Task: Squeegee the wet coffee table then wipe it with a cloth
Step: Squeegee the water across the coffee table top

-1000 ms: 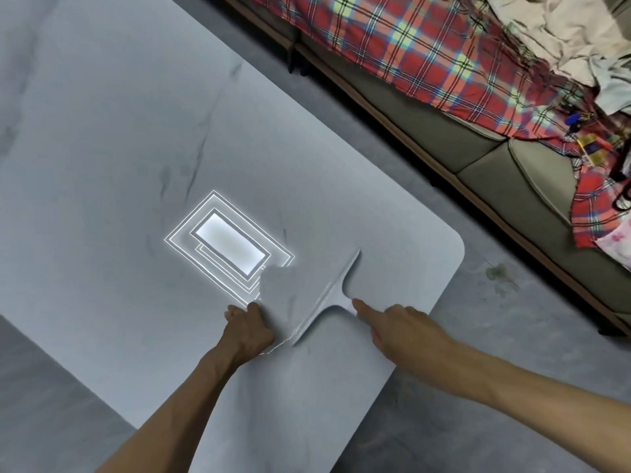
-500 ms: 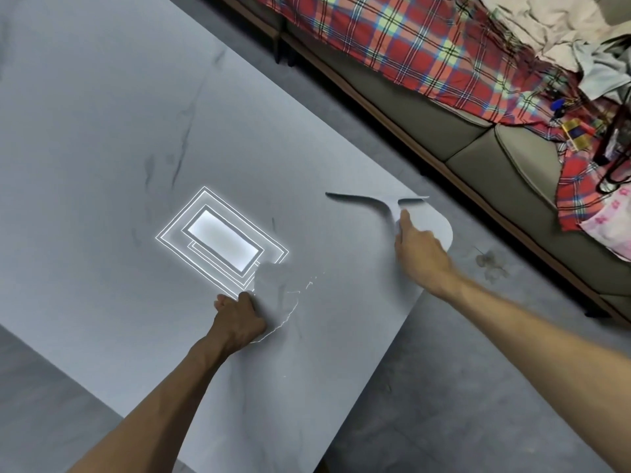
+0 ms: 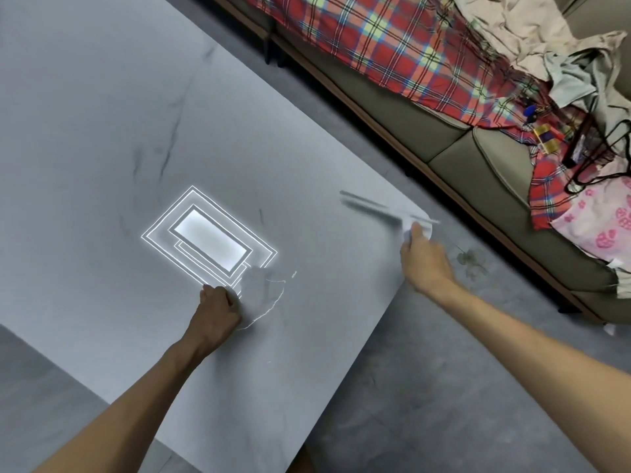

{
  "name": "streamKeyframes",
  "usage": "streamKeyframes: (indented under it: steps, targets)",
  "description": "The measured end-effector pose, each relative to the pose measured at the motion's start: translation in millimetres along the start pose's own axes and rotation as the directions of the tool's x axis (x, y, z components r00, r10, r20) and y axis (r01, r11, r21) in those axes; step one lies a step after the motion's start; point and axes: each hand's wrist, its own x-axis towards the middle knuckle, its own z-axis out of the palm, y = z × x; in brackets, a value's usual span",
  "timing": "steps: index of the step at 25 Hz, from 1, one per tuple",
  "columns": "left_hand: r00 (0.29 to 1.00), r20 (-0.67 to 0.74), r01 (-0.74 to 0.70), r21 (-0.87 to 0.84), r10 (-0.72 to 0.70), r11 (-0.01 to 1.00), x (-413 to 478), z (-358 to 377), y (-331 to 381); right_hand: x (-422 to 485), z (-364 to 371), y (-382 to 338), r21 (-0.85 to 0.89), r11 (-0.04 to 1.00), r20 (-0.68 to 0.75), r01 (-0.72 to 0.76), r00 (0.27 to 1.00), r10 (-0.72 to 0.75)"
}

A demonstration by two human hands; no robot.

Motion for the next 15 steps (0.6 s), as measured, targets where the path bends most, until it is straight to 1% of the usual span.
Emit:
streamKeyframes:
  steps: [1, 2, 4, 5, 8, 10, 13, 15]
  targets:
    - [1.0, -0.019, 0.002, 0.004, -0.002, 1.0, -5, 0, -5, 15, -4, -6, 0.058, 0.995, -0.005, -0.08, 0.997, 0.08]
    - [0.999, -0.044, 0.006, 0.01, -0.005, 1.0, -9, -1, -10, 24, -4, -13, 0.136, 0.979, 0.022, -0.153, 0.988, 0.152]
    - [0.996, -0.084, 0.015, 0.045, -0.011, 0.999, -18, -3, -23, 23, 5, -28, 0.265, 0.927, 0.126, -0.266, 0.963, 0.24]
    - [0.995, -0.095, 0.025, 0.07, -0.019, 0.997, -22, -5, -30, 15, 12, -37, 0.279, 0.913, 0.177, -0.297, 0.951, 0.255]
    - [0.991, -0.113, 0.085, 0.09, -0.075, 0.992, -33, -9, -51, -24, 44, -55, 0.202, 0.913, 0.327, -0.355, 0.903, 0.279]
    - [0.988, -0.119, 0.105, 0.081, -0.095, 0.991, -39, -11, -62, -51, 66, -63, 0.175, 0.914, 0.394, -0.365, 0.877, 0.274]
    - [0.978, -0.162, 0.143, 0.07, -0.13, 0.987, -46, -18, -80, -84, 97, -72, 0.17, 0.939, 0.397, -0.3, 0.893, 0.214]
    - [0.975, -0.16, 0.165, 0.077, -0.152, 0.983, -53, -21, -94, -110, 111, -81, 0.152, 0.953, 0.437, -0.263, 0.882, 0.174]
